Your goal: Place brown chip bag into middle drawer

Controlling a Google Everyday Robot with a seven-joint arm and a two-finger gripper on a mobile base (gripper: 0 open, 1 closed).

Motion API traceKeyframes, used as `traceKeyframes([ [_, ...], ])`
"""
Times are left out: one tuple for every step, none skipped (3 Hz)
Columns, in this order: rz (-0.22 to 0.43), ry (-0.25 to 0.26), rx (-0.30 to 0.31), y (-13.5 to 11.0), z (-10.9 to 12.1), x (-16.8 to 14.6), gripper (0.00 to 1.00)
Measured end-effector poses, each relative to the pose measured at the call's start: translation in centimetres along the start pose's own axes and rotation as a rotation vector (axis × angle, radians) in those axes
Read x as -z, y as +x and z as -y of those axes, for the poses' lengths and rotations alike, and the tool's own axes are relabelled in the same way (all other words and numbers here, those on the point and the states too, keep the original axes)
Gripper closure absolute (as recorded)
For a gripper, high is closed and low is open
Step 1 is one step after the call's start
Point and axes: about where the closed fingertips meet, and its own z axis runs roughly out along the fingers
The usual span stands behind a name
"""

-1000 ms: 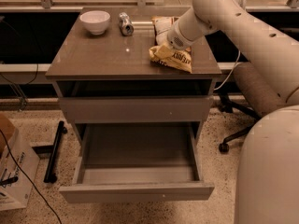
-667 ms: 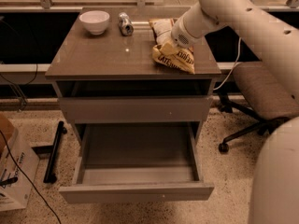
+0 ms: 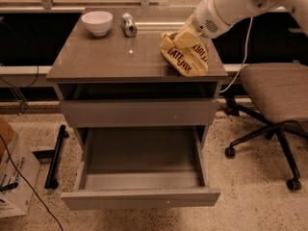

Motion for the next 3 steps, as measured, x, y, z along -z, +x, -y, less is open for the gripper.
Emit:
traceKeyframes([
  [0.041, -0.074, -0.042, 0.1, -4.4, 3.8, 1.00],
  [0.042, -0.128, -0.120, 1.5, -9.0, 6.7, 1.00],
  [-0.006, -0.175, -0.210, 3.8, -13.2, 8.2, 1.00],
])
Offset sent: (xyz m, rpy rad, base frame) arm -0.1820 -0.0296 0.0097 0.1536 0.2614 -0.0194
